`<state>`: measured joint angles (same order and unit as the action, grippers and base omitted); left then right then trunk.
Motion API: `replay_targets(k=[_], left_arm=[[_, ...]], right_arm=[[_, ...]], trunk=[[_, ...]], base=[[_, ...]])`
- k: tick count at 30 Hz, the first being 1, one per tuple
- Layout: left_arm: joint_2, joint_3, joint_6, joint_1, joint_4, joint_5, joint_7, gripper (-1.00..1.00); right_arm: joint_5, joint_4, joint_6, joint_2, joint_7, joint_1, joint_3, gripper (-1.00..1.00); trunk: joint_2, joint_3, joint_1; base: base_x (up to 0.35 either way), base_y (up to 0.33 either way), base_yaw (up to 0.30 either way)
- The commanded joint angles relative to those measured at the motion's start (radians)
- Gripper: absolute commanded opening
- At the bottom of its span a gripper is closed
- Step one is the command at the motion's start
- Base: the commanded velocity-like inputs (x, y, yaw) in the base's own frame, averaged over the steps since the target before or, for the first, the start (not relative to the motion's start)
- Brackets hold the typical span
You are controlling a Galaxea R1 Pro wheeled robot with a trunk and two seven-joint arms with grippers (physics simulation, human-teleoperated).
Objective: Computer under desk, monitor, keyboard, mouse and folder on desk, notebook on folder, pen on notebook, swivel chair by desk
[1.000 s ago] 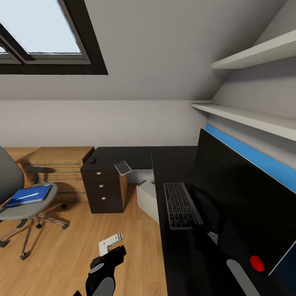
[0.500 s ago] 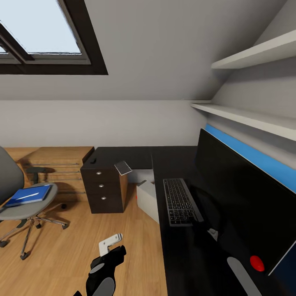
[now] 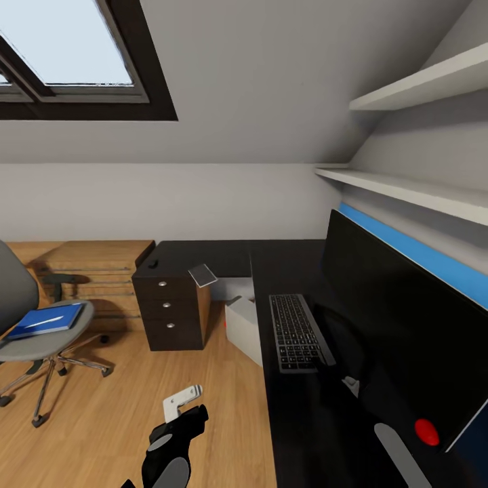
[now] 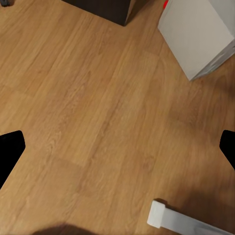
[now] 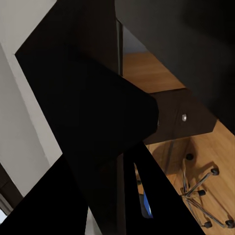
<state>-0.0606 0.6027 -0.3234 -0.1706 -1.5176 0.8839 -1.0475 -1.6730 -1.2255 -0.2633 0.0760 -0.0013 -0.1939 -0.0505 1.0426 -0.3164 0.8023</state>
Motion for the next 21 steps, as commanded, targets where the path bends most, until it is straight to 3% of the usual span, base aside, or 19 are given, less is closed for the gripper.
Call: replay_targets(k=[1,21], left_arm=[[-0.001,0.002,-0.006,-0.001,-0.001,0.003,-0.006,1.0],[-0.001,0.002,-0.006,-0.001,0.001,0.003,-0.007,1.0]], right_arm=[[-0.009,0.0,-0.001,0.001,0.003,0.0,-0.001,-1.0],[-0.012,0.005,0.0,-0.001,0.002,0.0,0.0,-1.0]], trunk=[[0.008,-0.004,0.004],[0.148,-0.067,0.081]], base=[[0.0,0.0,0.0],[0.0,0.0,0.0]])
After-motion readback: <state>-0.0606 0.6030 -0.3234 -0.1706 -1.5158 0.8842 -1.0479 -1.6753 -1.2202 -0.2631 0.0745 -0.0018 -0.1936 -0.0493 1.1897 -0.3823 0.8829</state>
